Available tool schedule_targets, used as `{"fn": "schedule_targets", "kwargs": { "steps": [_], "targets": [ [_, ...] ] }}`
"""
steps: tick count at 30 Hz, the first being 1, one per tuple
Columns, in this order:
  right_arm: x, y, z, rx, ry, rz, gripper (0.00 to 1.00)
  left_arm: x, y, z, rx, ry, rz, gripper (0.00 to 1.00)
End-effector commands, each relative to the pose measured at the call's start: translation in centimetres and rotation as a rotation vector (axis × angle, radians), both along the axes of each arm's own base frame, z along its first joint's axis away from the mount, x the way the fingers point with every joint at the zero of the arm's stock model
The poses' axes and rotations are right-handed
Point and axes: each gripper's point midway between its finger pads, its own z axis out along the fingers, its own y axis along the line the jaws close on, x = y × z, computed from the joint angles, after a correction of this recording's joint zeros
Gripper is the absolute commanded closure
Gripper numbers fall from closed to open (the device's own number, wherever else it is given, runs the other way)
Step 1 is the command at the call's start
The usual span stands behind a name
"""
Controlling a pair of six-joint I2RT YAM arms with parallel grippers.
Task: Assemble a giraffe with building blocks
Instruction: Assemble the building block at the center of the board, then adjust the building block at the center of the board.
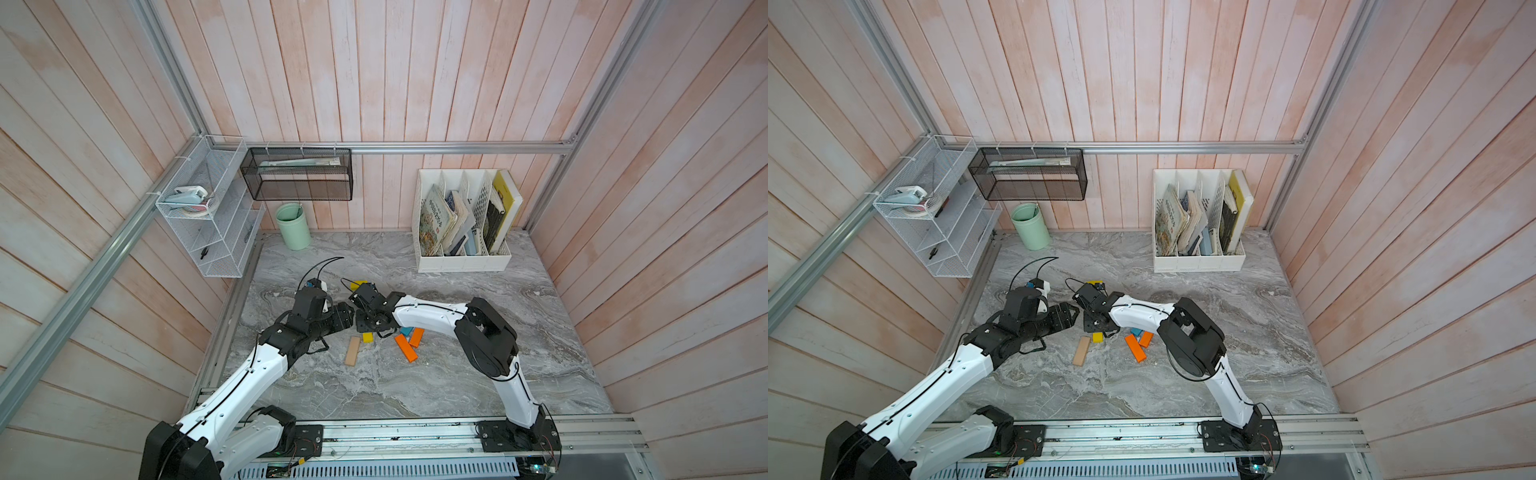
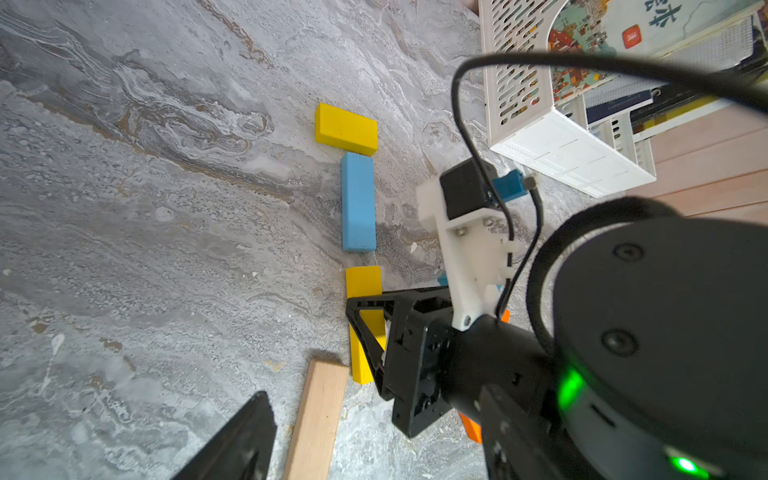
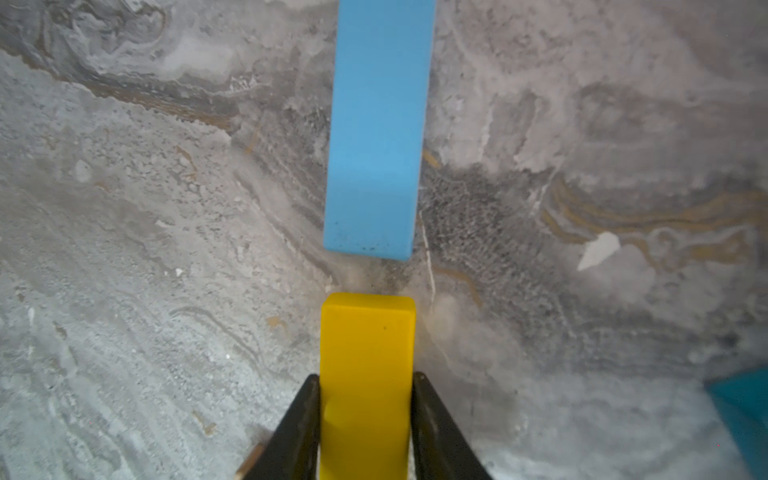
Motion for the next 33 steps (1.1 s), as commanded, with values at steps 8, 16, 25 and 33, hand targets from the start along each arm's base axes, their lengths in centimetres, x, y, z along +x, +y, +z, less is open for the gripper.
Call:
{"fn": "schedule_targets", "kwargs": {
  "steps": [8, 16, 25, 33],
  "targets": [
    [-0.6, -0.5, 0.7, -0.040, -0.007, 0.048, 0.39, 0.7, -0.3, 0.6, -0.020, -0.016, 0.010, 0.18],
    [0.3, -3.0, 10.1, 0.070, -0.200, 0.040, 0.39, 4.9, -2.0, -3.3, 0.009, 0.065, 0.011, 0.24],
    [5.2, -6.9, 7.9, 0.352, -0.058, 0.042, 1.00, 10.0, -1.8, -6.1, -0.032, 0.148, 0.035, 1.00],
    [6.6, -4.4, 4.9, 0.452, 0.058, 0.147, 1.00, 13.0, -3.1, -9.4, -0.212, 0.246, -0.001, 1.00]
  ]
}}
